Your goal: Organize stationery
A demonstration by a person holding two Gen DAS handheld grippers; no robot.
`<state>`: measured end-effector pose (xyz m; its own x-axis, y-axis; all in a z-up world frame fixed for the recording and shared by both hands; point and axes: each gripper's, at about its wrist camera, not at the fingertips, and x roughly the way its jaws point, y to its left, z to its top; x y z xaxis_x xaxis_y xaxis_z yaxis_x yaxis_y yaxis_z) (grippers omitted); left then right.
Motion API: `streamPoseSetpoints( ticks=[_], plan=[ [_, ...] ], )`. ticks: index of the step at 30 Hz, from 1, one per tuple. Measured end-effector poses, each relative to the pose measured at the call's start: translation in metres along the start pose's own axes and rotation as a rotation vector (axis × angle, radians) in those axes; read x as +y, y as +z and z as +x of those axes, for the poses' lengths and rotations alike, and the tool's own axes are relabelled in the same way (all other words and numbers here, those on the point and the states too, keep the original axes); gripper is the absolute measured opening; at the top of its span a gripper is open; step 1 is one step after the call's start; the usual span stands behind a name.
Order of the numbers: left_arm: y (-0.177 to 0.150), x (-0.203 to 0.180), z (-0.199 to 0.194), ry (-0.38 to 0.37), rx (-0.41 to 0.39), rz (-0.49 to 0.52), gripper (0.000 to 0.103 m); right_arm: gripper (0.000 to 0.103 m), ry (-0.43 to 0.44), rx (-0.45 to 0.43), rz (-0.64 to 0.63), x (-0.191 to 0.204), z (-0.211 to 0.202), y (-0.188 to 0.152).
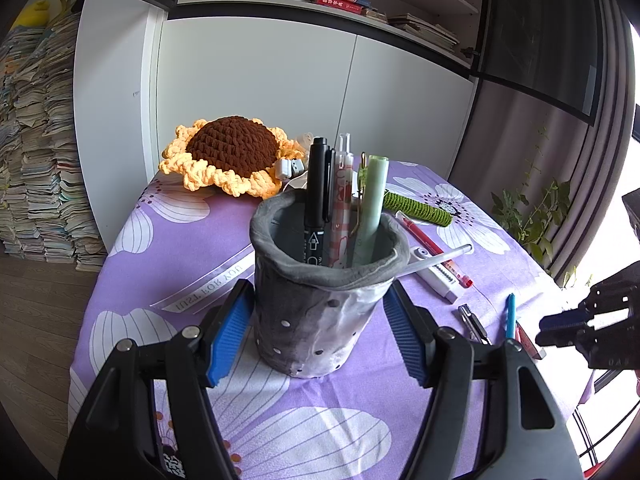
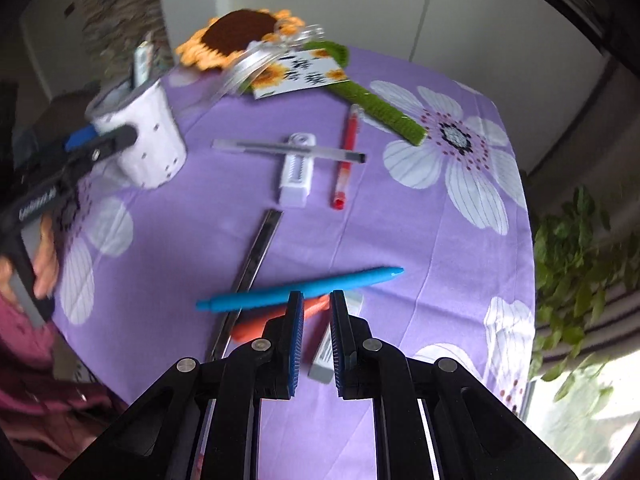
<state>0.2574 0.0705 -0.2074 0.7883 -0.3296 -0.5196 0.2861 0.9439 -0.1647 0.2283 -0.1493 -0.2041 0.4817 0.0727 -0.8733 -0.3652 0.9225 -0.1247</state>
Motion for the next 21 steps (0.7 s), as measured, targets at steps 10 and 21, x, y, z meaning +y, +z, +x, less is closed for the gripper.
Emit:
streamPoseSetpoints(
  ticks=[10, 21],
  plan=[
    [-0.001, 0.000, -0.001, -0.003, 0.002, -0.006, 0.067, 0.012, 0.094, 0.024, -0.226, 0.047, -0.001, -0.006],
    [-0.001, -0.001, -0.001, -0.003, 0.002, -0.007, 0.067, 0.036, -0.023, 0.025, -0.398, 0.065, 0.015, 0.006]
  ],
)
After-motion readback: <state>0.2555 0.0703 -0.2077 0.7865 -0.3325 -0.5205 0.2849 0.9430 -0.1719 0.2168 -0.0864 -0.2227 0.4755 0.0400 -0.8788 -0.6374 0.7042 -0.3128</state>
